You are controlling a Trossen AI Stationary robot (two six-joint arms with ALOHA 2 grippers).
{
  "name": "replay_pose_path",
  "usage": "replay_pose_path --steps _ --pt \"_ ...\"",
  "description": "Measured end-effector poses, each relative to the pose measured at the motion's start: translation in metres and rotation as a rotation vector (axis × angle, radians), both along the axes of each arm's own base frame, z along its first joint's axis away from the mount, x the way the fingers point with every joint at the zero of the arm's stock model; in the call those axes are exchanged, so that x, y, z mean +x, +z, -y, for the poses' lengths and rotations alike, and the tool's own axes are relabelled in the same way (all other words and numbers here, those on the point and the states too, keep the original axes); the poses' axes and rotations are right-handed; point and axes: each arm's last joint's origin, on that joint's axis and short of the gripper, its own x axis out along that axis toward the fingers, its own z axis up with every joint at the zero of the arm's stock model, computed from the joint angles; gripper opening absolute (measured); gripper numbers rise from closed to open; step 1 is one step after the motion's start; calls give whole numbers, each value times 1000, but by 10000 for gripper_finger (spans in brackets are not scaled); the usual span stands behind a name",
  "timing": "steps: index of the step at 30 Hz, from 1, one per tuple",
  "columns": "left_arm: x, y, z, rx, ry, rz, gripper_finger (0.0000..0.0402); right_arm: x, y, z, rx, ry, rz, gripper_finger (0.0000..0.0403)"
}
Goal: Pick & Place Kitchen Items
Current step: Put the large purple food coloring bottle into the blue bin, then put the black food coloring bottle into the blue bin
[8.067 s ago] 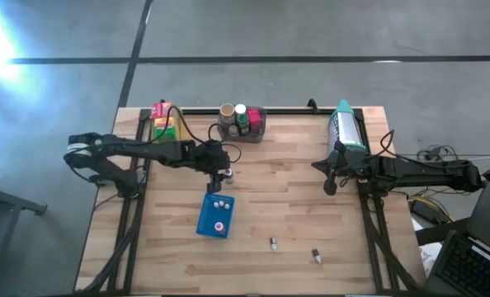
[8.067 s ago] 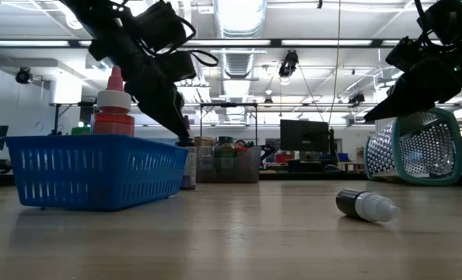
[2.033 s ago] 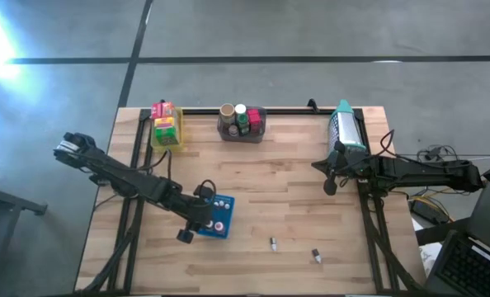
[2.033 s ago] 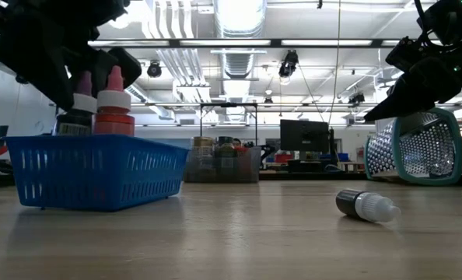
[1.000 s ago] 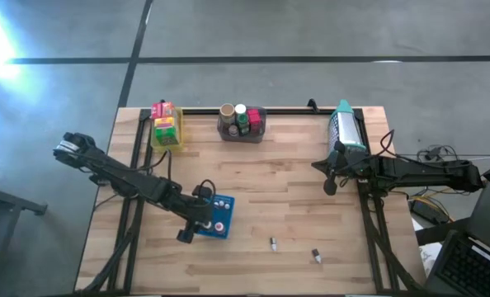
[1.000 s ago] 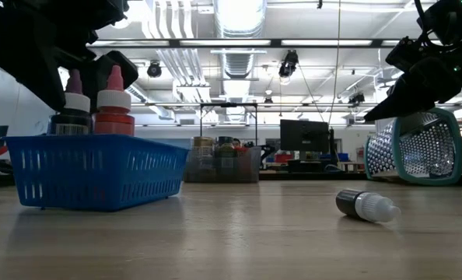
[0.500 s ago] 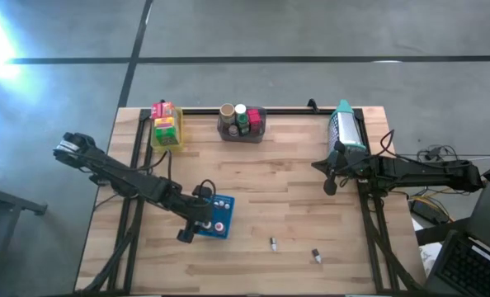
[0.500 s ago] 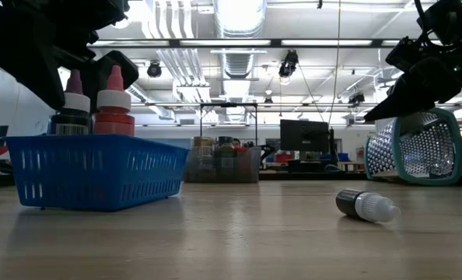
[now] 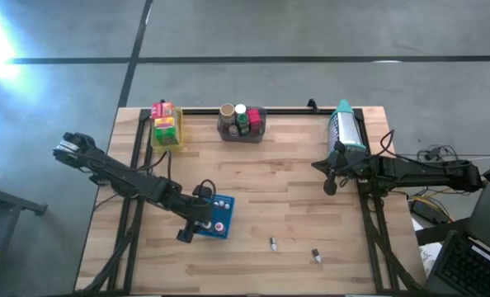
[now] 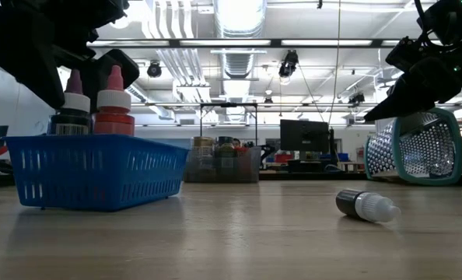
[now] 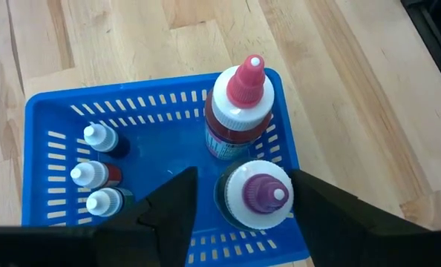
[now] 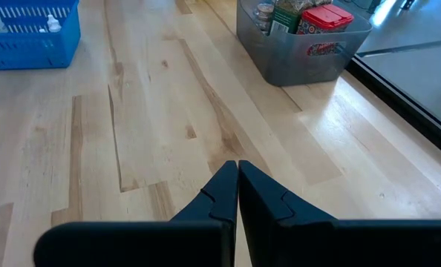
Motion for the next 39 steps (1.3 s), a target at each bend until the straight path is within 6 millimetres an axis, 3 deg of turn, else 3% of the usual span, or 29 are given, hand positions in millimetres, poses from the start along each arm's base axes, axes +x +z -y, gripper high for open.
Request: replay_pose_path --steps 5,23,39 --pt "0 3 0 7 0 -17 216 0 0 0 0 0 0 8" --pt "5 44 2 58 -64 -16 216 0 0 0 0 0 1 8" --pt "15 82 1 204 -99 150 216 0 0 0 0 0 1 8"
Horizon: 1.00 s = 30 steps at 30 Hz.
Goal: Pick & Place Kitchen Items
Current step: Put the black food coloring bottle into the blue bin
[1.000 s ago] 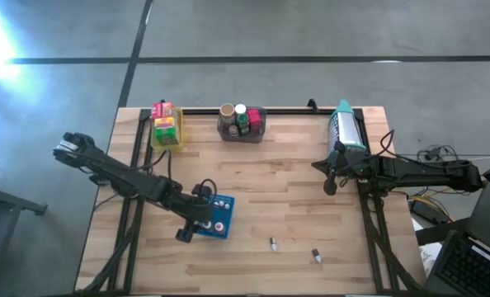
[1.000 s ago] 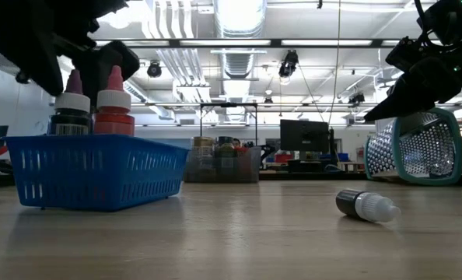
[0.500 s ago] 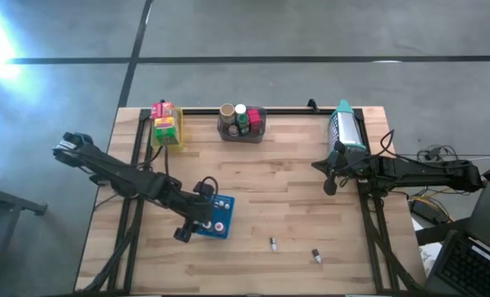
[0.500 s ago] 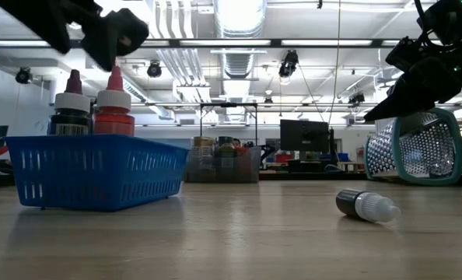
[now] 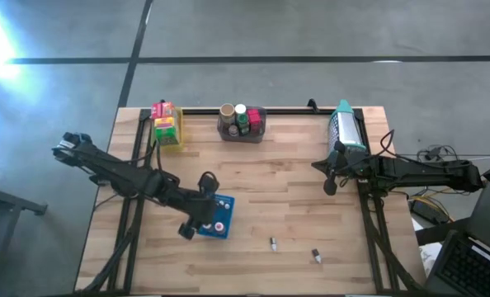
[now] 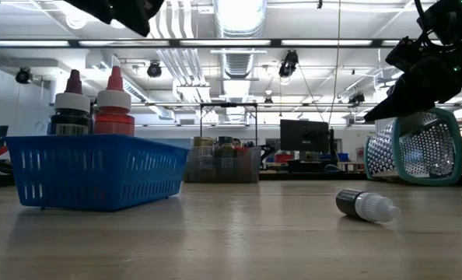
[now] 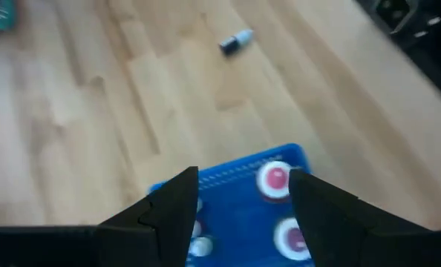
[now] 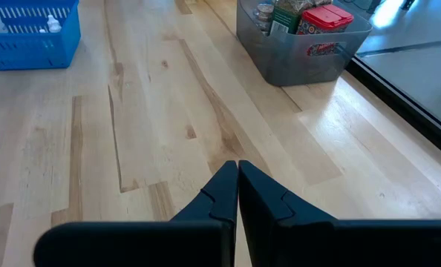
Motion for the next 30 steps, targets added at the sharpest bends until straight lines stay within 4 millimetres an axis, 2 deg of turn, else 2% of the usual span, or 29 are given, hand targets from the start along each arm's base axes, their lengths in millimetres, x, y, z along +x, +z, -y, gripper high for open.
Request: replay_pose_path --steps 6,13,22,30 --pt "7 8 -3 121 39 119 216 0 0 0 0 0 -1 8" --pt "22 23 -14 116 108 303 216 0 0 0 0 0 -1 8" --pt "32 44 -42 65 183 350 216 0 0 0 0 0 -1 8" --pt "36 46 -60 -21 267 334 216 0 0 0 0 -1 -1 8"
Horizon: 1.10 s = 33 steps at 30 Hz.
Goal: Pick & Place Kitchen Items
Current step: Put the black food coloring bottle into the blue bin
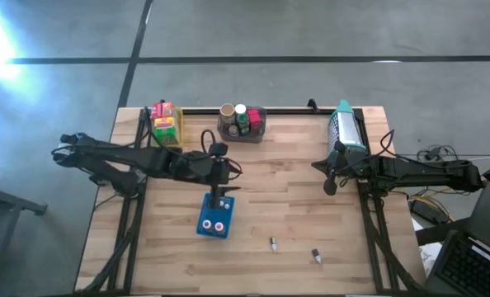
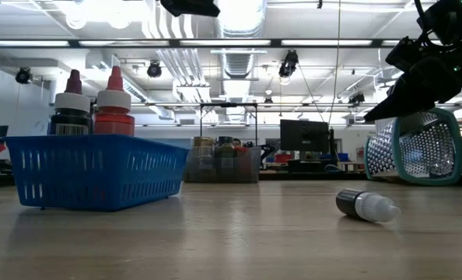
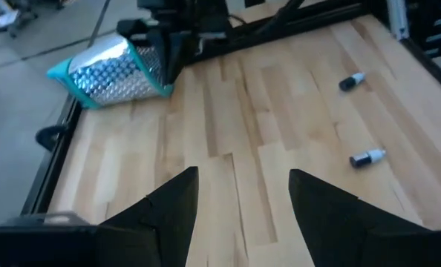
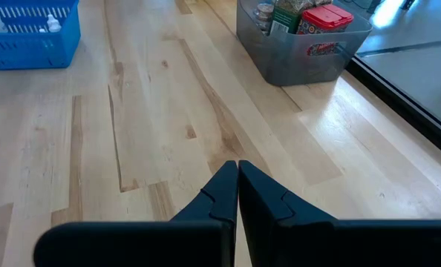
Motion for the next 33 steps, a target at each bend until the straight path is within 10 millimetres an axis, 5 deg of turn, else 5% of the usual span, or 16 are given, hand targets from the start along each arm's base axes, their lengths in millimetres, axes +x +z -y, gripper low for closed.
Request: replay_pose_path --steps 14,25,33 --pt "-2 12 -2 -38 35 17 216 0 0 0 0 0 0 8" --pt "-4 14 -11 40 374 69 216 0 0 0 0 0 1 8" --pt "4 7 -10 116 305 33 216 0 0 0 -4 3 -1 8"
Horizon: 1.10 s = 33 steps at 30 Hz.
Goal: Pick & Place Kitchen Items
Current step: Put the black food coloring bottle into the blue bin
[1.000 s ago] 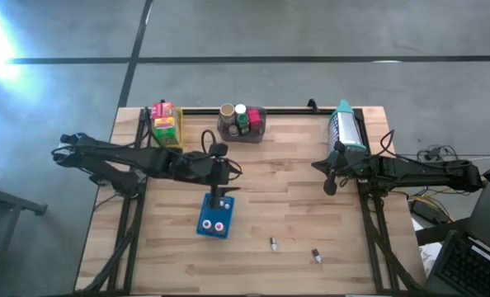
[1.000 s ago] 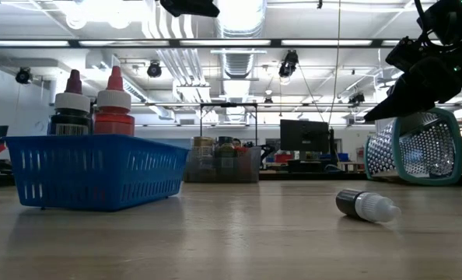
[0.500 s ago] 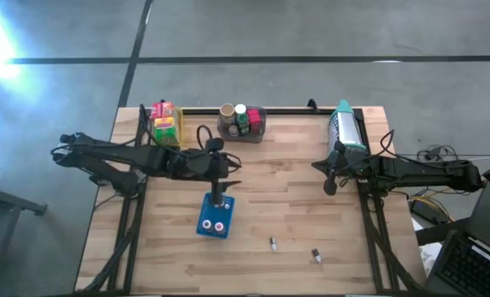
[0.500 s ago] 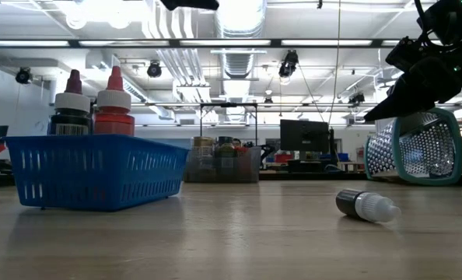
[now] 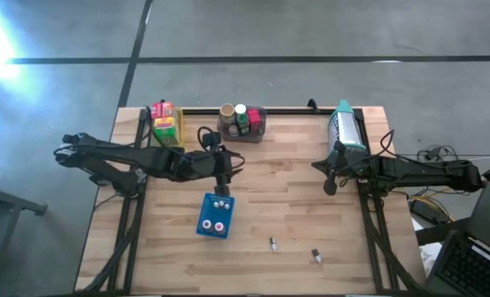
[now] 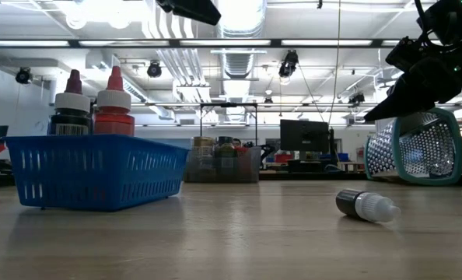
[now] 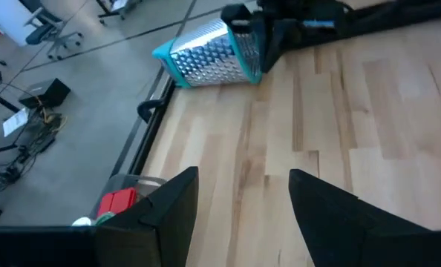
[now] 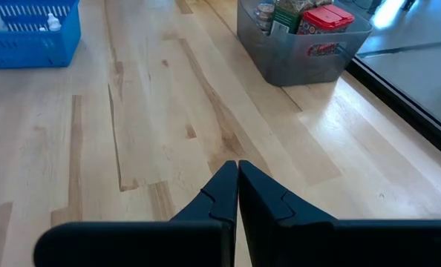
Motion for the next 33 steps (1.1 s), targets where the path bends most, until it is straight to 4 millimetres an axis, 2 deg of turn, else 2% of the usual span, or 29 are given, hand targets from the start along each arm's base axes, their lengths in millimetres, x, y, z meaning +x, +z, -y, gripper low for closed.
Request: replay_pose_path --steps 6,12,15,19,23,33 --pt "-2 -1 -2 25 57 -13 216 0 0 0 -49 27 -20 8" --pt "-25 19 -6 -3 99 99 216 0 0 0 -45 24 -12 8" --pt "-37 16 -8 -4 89 175 216 1 2 0 -1 -4 29 8" --pt "-56 3 -12 25 75 263 216 5 10 0 31 -19 130 8" --pt "-78 -19 -19 39 53 293 216 6 16 1 36 -42 197 8" --pt "-131 -94 -42 -40 4 402 216 8 14 2 61 -93 202 8"
